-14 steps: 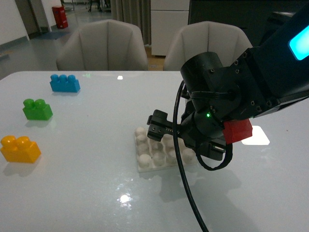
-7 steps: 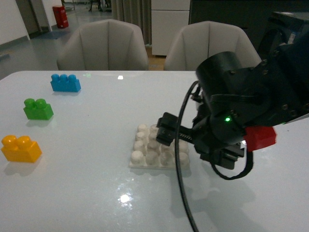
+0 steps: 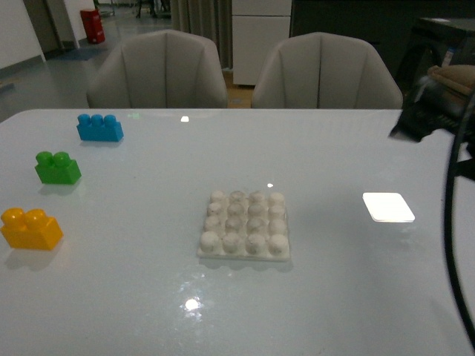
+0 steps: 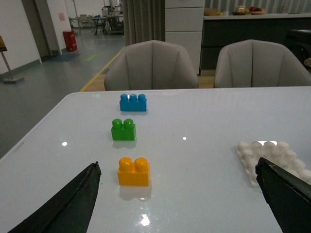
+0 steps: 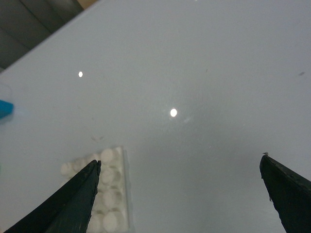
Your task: Insert yellow block into base center
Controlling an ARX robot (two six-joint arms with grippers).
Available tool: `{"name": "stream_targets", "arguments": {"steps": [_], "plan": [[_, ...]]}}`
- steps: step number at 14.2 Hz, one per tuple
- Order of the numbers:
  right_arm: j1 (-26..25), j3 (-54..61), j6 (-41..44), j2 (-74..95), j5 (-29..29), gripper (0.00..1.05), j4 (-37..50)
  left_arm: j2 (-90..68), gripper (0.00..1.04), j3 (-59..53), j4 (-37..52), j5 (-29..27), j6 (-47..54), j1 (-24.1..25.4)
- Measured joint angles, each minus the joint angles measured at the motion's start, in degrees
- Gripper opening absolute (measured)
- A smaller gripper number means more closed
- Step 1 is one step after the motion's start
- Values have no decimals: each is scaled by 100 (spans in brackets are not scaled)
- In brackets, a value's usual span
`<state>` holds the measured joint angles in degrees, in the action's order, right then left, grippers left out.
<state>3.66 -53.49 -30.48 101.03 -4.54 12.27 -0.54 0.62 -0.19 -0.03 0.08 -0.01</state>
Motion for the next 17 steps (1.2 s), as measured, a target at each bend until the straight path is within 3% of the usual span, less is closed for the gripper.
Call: {"name": "stream_targets", "arguments": {"steps": [4, 5, 6, 8, 10, 12, 14, 15, 17], "plan": [[-256, 1316, 804, -2634, 282, 98, 94, 2, 98, 0, 0, 0, 0, 0], [-313, 2015, 1390, -3300, 380, 88, 1340, 0, 98, 0, -2, 2, 0, 0], [-337, 2559, 2033, -4009, 431, 77, 1720, 2, 98, 0, 0, -2, 0, 0], [-337, 3530, 2756, -5827, 437, 51, 780, 0, 98, 0, 2, 0, 0, 0], [-337, 4258, 2929, -7525, 437, 25, -157, 0, 98, 0, 0, -2, 0, 0], [-337, 4896, 3014, -8817, 439, 1, -494, 2, 98, 0, 2, 0, 0, 0], [-337, 4937, 3012, -9114, 448, 2, -715, 0, 98, 0, 0, 0, 0, 0], [-337, 5060, 3014, -9864, 448, 2, -1237, 0, 98, 0, 0, 0, 0, 0], [-337, 5296, 3014, -10074, 459, 2, -1279, 0, 98, 0, 0, -4, 0, 0]]}}
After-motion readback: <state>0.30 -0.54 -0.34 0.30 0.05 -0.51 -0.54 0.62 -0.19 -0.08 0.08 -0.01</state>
